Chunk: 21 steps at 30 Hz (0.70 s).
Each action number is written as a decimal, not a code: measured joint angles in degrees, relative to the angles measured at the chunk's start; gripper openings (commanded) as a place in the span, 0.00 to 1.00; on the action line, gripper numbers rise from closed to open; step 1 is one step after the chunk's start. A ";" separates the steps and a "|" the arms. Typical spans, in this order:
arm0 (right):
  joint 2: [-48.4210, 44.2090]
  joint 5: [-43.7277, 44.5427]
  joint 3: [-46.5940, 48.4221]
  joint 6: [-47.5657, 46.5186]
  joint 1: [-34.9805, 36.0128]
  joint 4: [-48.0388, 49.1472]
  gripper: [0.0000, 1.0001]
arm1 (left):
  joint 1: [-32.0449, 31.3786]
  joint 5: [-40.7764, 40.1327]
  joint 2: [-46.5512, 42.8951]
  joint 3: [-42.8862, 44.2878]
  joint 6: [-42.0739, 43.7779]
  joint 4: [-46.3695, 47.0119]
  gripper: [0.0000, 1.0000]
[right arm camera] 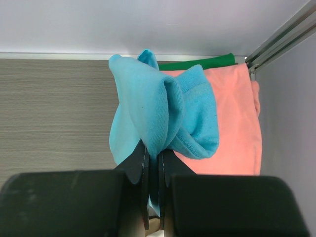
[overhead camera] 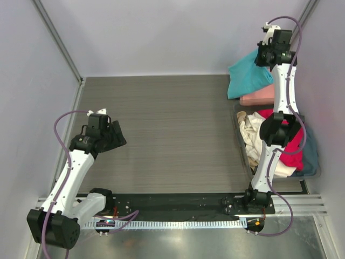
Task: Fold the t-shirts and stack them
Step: Neatly place the folded tshirt to the corner
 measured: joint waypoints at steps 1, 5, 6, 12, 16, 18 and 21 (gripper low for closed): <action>-0.13 -0.17 0.31 0.00 -0.26 0.04 0.01 | 0.00 0.00 0.00 0.00 0.00 0.00 0.62; -0.96 -0.81 0.57 -0.13 -1.11 0.09 0.01 | 0.00 0.00 0.31 0.00 0.00 0.13 0.62; -1.14 -0.96 0.61 -0.20 -1.25 0.09 0.01 | 0.00 0.02 0.48 0.00 0.00 0.15 0.62; -1.27 -1.42 0.66 -0.55 -2.10 0.09 0.01 | 0.00 0.02 1.29 0.00 0.00 0.28 0.62; -1.27 -1.86 0.66 -0.83 -2.60 0.17 0.01 | 0.00 0.04 1.66 0.00 0.00 0.31 0.62; -1.27 -2.12 0.66 -0.98 -3.08 0.28 0.01 | 0.00 0.04 1.81 0.00 0.00 0.28 0.62; -1.27 -2.54 0.66 -1.11 -4.28 1.22 0.01 | 0.00 0.04 2.01 0.00 0.00 0.31 0.62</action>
